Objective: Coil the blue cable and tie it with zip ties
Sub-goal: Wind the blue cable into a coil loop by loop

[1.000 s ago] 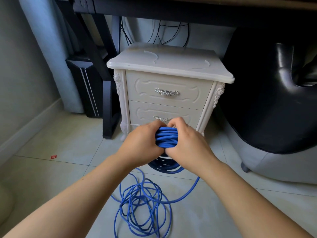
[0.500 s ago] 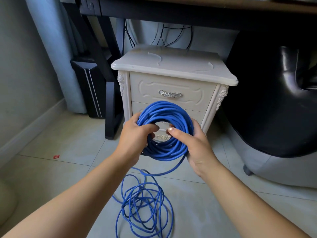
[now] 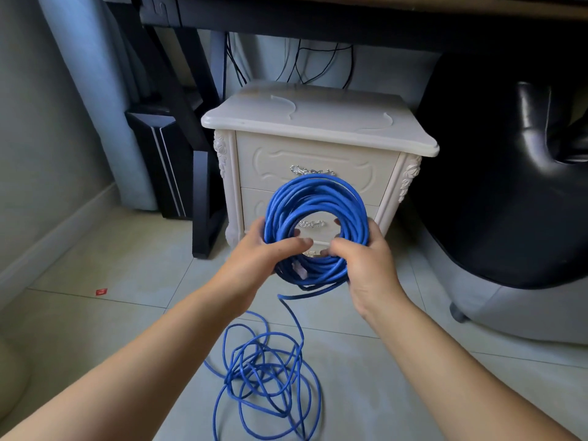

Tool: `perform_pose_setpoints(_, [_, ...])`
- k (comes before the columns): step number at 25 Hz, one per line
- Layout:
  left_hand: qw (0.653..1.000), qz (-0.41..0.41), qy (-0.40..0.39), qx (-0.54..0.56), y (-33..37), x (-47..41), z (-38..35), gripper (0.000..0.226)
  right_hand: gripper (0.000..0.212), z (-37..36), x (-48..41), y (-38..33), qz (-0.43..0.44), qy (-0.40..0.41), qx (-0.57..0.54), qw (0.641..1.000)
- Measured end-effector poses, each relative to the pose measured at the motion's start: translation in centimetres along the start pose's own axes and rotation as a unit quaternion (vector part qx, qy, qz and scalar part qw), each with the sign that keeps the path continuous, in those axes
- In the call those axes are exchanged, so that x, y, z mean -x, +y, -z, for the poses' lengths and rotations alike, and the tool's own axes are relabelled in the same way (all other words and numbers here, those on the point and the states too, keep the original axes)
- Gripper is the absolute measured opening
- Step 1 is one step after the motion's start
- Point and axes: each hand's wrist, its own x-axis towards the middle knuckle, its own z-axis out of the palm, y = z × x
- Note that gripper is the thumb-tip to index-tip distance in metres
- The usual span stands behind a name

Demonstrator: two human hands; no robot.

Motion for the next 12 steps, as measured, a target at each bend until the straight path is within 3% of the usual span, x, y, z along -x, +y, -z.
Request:
perform_pose_setpoints(2, [0.998, -0.043, -0.021, -0.029, 0.3, -0.1, 0.6, 0.080, 0.037, 0.3, -0.1, -0.4, 0.043, -0.017, 0.112, 0.993])
perform_pose_setpoints(4, [0.976, -0.130, -0.023, -0.173, 0.4, 0.0, 1.0, 0.096, 0.040, 0.6, 0.2, -0.7, 0.088, -0.057, 0.205, 0.973])
perform_pose_setpoints(6, [0.895, -0.245, -0.017, -0.372, -0.2, 0.0, 1.2, 0.096, 0.040, 0.5, 0.6, -0.9, 0.158, -0.105, 0.336, 0.923])
perform_pose_setpoints(8, [0.830, -0.293, -0.026, -0.474, -1.0, -0.1, 1.1, 0.085, 0.038, 0.3, 1.1, -0.8, 0.227, -0.149, 0.455, 0.848])
perform_pose_setpoints(10, [0.843, -0.258, -0.023, -0.471, -1.1, 0.0, 0.9, 0.064, 0.042, 0.2, 1.4, -0.8, 0.247, -0.164, 0.495, 0.816])
perform_pose_setpoints(12, [0.871, -0.224, 0.000, -0.437, -1.0, 0.1, 0.7, 0.039, 0.046, 0.3, 1.5, -0.7, 0.248, -0.161, 0.492, 0.819])
